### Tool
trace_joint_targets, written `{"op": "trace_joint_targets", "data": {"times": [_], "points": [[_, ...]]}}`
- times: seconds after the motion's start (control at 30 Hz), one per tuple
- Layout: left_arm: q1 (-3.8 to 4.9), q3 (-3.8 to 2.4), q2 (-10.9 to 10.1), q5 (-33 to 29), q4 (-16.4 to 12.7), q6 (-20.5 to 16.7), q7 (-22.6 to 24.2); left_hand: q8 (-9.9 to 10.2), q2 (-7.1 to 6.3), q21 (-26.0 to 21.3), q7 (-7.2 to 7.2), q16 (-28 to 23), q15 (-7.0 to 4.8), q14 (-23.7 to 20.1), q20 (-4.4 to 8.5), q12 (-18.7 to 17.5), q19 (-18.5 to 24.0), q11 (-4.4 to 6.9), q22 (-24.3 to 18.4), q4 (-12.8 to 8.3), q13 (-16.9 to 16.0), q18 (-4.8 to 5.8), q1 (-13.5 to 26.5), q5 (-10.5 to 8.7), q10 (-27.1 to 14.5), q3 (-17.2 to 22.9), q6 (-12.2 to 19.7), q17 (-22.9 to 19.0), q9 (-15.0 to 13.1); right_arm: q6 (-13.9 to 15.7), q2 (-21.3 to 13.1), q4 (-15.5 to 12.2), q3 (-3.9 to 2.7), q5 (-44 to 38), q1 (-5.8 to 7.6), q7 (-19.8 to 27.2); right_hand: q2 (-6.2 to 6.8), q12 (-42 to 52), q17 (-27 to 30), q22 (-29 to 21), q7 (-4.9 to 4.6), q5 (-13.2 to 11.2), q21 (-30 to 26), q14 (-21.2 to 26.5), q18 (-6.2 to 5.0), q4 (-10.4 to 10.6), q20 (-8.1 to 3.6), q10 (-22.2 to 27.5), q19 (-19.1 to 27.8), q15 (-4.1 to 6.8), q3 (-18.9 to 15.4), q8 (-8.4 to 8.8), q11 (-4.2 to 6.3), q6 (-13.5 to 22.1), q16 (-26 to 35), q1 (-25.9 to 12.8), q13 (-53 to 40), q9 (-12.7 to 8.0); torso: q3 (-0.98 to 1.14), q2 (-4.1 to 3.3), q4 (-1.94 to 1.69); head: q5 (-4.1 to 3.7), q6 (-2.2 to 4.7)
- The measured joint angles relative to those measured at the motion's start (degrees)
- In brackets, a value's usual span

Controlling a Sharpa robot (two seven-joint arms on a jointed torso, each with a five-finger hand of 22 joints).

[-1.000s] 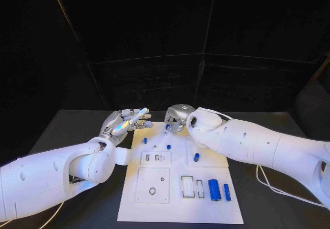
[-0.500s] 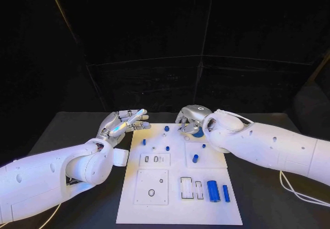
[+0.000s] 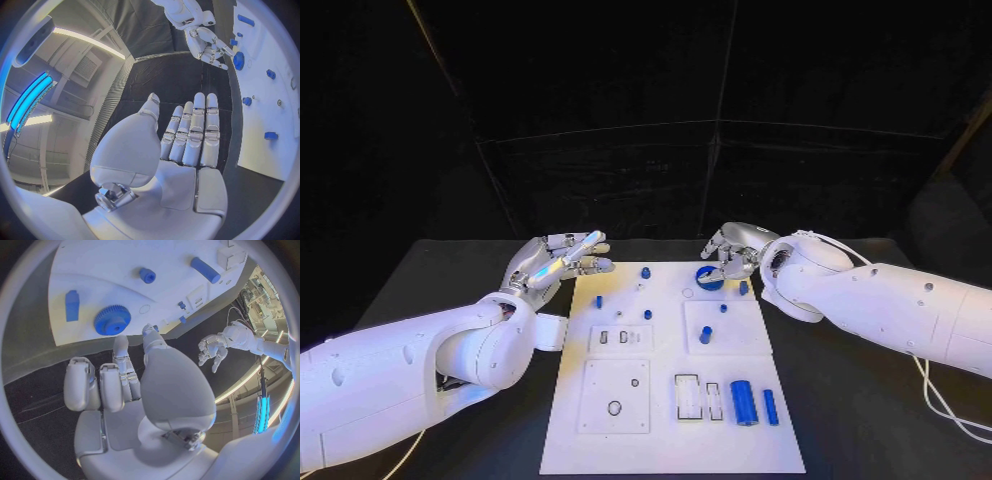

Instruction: Assemble the parts on the task board

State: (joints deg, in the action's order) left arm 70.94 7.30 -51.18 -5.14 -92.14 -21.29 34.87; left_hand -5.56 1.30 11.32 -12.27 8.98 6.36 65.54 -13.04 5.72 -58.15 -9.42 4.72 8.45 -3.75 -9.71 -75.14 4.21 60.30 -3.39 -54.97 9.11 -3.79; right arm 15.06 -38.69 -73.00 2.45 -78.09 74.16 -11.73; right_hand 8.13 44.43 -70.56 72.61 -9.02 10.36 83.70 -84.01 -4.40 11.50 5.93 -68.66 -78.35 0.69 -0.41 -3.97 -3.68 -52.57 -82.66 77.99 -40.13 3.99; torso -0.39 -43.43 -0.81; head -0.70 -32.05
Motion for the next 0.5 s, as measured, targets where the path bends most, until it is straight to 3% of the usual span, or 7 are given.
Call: {"op": "trace_joint_targets", "data": {"times": [0.27, 0.5], "points": [[0.0, 0.01, 0.2, 0.0, 0.3, 0.1, 0.0, 0.0, 0.0, 0.0, 0.0, 0.0, 0.0, 0.0, 0.0, 0.0, 0.0, 0.0, 0.0, 0.0, 0.0, 0.0, 0.0, 0.0, 0.0, 0.0, 0.0, 0.0, 0.0, -2.3, 0.6, 1.7, 0.0, 1.4, -0.02, -1.3, -0.39, 5.7, -2.1, 0.5, -0.22, 0.0, 0.3, 0.1, -0.01, 1.0, -0.01, -0.3, -0.4, -0.07, 0.0, 0.0, -0.32, 0.6, -0.9, 2.0, -6.2, 0.0, -0.04, -0.05, -0.01, 0.06, -0.28], [0.0, 0.01, 0.3, 0.0, 0.5, 0.1, 0.0, 0.0, 0.0, 0.0, 0.0, 0.0, 0.0, 0.0, 0.0, 0.0, 0.0, 0.0, 0.0, 0.0, 0.0, 0.0, 0.0, 0.0, 0.0, 0.0, 0.0, 0.0, 0.0, -4.1, 1.0, 2.8, -0.01, 1.1, -0.02, -2.0, -1.37, 8.6, -3.3, 1.1, -0.22, 0.1, 0.6, 0.1, -0.01, 0.4, 0.2, -0.8, -0.6, -0.07, 0.5, -0.16, -0.28, 0.6, -1.4, 4.1, -9.4, 0.1, -0.08, -0.03, -0.01, 0.09, -0.5]]}}
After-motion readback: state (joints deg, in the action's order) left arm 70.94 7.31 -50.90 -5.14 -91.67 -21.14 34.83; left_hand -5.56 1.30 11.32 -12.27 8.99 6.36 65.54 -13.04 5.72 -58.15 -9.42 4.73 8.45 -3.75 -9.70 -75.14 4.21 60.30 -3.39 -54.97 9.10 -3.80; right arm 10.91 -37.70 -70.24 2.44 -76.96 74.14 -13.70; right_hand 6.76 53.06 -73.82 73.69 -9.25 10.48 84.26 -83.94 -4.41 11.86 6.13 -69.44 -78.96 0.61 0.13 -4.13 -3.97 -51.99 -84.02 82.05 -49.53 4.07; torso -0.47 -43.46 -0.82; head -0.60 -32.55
